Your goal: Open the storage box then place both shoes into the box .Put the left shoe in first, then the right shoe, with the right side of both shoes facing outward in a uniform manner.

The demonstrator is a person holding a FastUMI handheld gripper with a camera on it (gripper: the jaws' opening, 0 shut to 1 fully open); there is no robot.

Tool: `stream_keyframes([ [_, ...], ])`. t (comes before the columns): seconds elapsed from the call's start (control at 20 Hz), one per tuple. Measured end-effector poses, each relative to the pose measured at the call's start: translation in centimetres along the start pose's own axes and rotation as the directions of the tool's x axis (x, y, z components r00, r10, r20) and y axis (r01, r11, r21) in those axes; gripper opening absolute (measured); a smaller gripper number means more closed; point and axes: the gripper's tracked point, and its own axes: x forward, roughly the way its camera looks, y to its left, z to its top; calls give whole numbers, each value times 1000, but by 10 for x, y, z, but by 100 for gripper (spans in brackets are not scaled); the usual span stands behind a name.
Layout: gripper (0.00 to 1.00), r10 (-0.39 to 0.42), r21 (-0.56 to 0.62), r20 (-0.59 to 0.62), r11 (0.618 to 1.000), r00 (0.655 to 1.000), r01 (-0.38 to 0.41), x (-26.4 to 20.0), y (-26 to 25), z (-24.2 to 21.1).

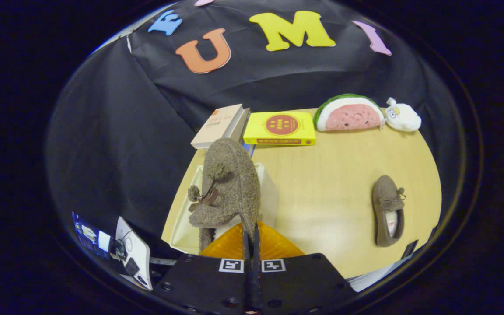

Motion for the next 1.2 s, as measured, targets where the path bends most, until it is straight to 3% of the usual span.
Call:
stream_keyframes([
  [0.25, 0, -20, -8, -31, 1000, 999, 19, 56, 46, -7],
  [0.7, 0, -95, 130, -186, 984, 978, 120, 162, 57, -71],
  [0.9, 0, -108, 174, -239, 973, 965, 152, 184, 60, -82],
  [1.0, 0, -142, 130, -247, 975, 959, 178, 188, 59, -84],
  [1.2, 4, -126, 97, -280, 983, 952, 159, 195, 60, -89],
])
